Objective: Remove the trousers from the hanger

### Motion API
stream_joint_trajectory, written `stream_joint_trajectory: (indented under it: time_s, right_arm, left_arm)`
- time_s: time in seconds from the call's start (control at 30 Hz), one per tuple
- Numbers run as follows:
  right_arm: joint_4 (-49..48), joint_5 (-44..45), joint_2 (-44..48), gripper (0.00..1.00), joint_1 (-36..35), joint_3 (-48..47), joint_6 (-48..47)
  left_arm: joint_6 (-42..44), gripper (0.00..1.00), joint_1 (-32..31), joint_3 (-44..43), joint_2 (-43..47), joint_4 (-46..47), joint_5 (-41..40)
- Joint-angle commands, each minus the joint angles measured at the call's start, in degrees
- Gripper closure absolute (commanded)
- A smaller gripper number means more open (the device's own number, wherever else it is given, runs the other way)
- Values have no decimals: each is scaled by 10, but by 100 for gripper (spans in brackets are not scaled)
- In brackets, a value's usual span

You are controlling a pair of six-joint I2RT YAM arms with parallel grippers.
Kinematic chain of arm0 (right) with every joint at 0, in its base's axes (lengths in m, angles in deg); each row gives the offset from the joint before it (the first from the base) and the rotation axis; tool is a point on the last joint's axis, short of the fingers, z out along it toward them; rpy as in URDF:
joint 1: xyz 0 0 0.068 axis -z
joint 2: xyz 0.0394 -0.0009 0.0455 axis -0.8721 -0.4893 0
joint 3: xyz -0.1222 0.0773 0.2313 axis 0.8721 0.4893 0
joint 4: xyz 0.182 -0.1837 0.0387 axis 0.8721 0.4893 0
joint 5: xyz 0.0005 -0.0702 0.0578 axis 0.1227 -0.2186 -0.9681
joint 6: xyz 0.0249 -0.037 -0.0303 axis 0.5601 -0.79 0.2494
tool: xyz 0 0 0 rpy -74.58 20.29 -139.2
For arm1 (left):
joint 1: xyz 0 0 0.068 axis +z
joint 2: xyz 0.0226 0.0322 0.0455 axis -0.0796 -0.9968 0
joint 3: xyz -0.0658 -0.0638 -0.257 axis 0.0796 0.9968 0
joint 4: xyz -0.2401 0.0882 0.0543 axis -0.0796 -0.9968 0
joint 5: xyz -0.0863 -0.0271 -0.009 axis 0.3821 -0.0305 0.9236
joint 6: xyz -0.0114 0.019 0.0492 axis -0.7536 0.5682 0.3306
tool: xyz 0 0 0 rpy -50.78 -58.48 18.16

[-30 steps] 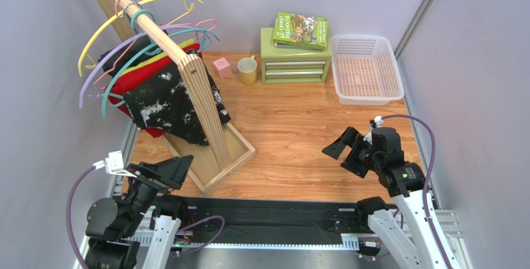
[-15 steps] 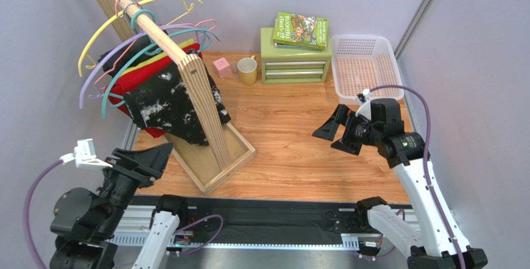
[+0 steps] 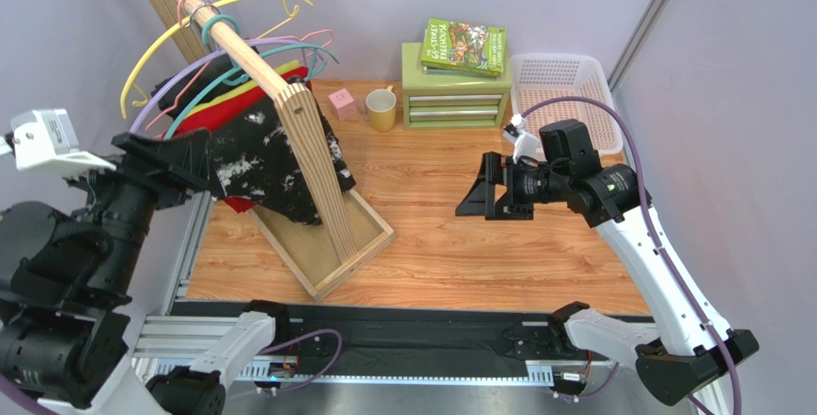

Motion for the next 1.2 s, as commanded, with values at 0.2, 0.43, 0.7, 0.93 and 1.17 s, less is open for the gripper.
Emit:
stream_joint_trajectory:
  time_s: [0.2,0.43,0.7,0.93,1.17]
  right_arm:
    - [44,-52,17,0,-72,-41,-58]
    - [58,-49,33,0,-133,-50,-87]
    - [68,-54,52,0,-156,-50,-103]
    - [68,-64,55,0,-157,-46,-103]
    - [66,-66,42,0,-160,-52,-107]
  left_arm:
    - [93,21,1,-111,-137,-42,-92]
    - [83,13,14,-164,-193,-34,-77]
    - [83,25,115,-176,-228,-73,37]
    - [116,28,173,-144,-241,-64,149]
    - [159,28,190,-106,-235,-62,152]
